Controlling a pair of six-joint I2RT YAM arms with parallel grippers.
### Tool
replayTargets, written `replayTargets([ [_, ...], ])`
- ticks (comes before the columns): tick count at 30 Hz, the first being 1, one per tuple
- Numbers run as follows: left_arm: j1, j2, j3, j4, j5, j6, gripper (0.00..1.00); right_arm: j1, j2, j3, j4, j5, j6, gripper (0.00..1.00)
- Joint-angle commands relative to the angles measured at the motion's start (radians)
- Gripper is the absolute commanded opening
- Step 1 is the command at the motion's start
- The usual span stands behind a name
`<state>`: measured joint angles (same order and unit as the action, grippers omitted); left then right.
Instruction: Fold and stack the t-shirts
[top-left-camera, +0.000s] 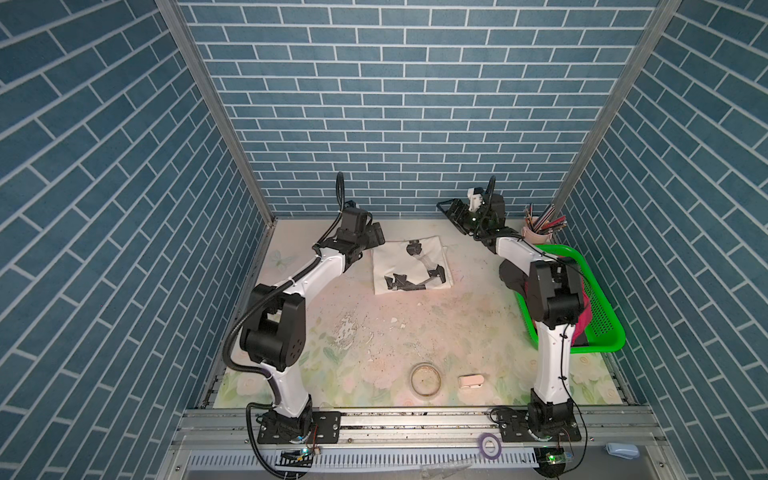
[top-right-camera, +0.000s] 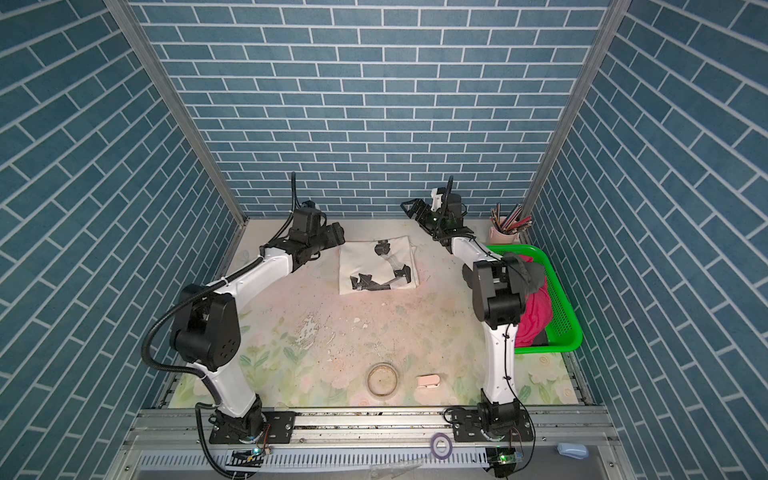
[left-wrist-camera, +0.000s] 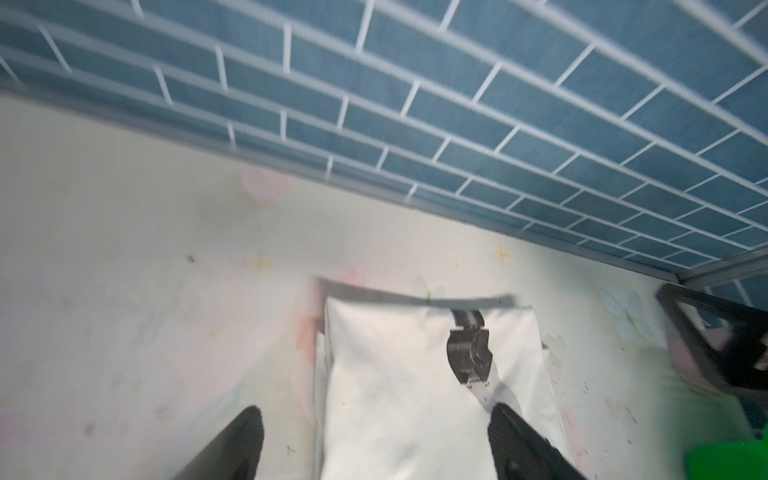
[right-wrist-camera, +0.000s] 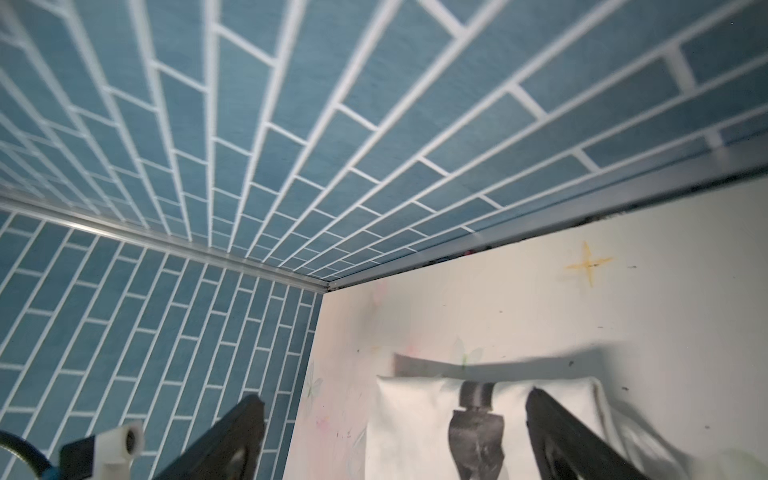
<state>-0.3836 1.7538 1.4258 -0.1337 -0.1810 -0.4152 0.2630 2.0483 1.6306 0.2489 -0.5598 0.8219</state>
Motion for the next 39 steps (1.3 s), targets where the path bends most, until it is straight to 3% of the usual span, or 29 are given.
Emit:
replayTargets([
  [1,-0.005,-0.024,-0.006,-0.119,-0.257,0.149,0.87,0.007,-0.125,-0.110,-0.093,0.043,-0.179,0.98],
  [6,0.027,-0.095,-0.131,0.000,-0.008,0.144,0.87,0.010,-0.323,-0.341,-0.164,0.122,-0.315,0.98],
  [11,0.023,0.040,-0.058,-0.097,0.201,0.115,0.87,0.011,-0.448,-0.541,-0.177,0.131,-0.349,0.98],
  [21,0.021,0.170,-0.082,-0.104,0.414,0.076,0.87,0.068,-0.559,-0.734,-0.188,0.146,-0.349,0.98],
  [25,0.015,0.202,-0.074,-0.113,0.411,0.064,0.87,0.086,-0.575,-0.757,-0.183,0.145,-0.339,0.98],
  [33,0.024,0.243,-0.033,-0.173,0.257,0.071,0.87,0.114,-0.624,-0.768,-0.153,0.108,-0.294,0.98],
  [39,0.030,0.308,0.009,-0.180,0.318,0.081,0.87,0.120,-0.648,-0.778,-0.145,0.098,-0.277,0.98],
])
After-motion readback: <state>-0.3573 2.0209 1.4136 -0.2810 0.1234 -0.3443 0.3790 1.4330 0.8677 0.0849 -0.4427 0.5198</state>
